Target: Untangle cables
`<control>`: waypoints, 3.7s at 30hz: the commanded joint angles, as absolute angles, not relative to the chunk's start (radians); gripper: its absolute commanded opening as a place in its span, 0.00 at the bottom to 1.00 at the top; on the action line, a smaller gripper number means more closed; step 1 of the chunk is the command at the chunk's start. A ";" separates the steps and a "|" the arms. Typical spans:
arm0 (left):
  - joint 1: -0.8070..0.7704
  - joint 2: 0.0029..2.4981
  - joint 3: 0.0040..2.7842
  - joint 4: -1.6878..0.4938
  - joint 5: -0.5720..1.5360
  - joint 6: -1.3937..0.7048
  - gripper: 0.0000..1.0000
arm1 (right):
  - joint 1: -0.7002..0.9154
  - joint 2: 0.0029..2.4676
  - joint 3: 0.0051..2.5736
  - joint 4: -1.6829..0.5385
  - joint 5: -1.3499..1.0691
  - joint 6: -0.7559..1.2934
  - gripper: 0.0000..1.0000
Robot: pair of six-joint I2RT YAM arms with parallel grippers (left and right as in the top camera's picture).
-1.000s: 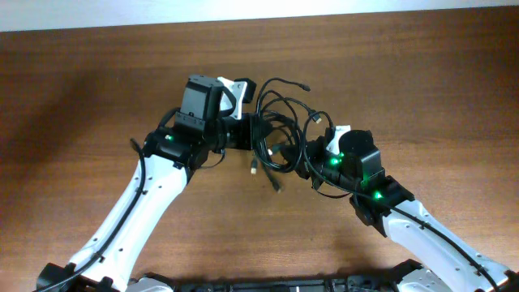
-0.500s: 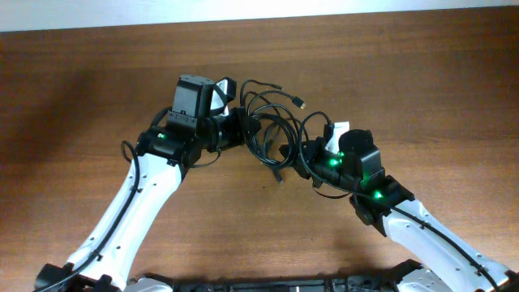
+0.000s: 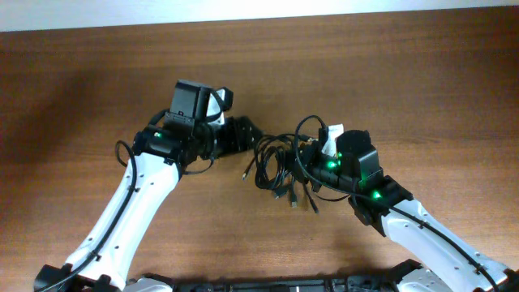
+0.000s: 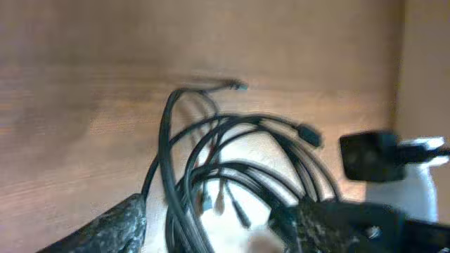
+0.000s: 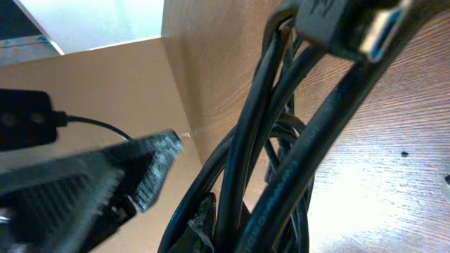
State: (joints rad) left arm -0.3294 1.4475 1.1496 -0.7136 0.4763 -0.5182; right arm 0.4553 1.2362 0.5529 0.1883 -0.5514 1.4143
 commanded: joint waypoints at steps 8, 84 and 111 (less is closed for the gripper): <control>-0.326 1.448 1.031 -0.847 0.667 -0.760 0.66 | 0.465 1.239 0.554 0.198 -0.573 1.415 0.04; -0.303 1.448 0.907 -0.690 0.454 -1.308 0.00 | 0.463 1.239 0.554 -0.215 -0.475 0.842 0.76; -0.305 1.448 0.907 -0.693 0.579 -1.557 0.00 | 0.634 1.239 0.554 -0.025 -0.323 0.763 0.77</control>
